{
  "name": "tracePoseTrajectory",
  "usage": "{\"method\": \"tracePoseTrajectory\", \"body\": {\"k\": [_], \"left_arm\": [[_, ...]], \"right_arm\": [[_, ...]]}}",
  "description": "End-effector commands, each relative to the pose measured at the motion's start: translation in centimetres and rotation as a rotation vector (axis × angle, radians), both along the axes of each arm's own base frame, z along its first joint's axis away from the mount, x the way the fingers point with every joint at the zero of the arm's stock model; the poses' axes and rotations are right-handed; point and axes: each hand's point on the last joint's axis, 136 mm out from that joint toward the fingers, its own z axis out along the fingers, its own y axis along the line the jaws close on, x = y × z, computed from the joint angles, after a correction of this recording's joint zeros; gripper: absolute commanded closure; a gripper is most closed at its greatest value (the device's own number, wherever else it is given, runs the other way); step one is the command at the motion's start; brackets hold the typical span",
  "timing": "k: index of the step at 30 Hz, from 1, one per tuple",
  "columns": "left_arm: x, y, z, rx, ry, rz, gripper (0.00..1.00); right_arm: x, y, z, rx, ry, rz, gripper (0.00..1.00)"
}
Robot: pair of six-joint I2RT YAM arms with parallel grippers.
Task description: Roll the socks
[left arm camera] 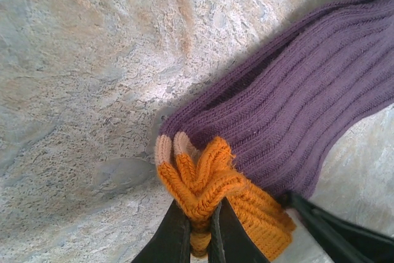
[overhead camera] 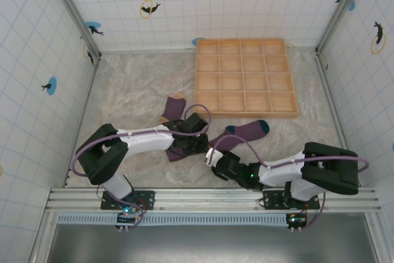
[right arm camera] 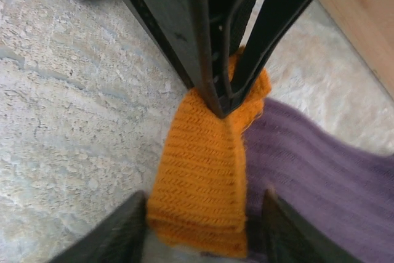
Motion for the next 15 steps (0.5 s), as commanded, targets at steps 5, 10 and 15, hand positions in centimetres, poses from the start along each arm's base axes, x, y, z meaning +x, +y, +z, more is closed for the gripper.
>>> {"method": "tracePoseTrajectory", "body": {"k": [5, 10, 15], "left_arm": [[-0.9, -0.9, 0.4, -0.026, 0.026, -0.033, 1.0], [-0.9, -0.9, 0.4, -0.027, 0.029, -0.034, 1.0], [-1.0, -0.8, 0.4, -0.028, 0.034, -0.036, 1.0]], "right_arm": [[0.7, 1.6, 1.2, -0.003, -0.067, 0.004, 0.45], [0.8, 2.1, 1.1, -0.023, -0.098, 0.008, 0.48], [0.3, 2.5, 0.9, -0.028, -0.099, 0.035, 0.48]]}}
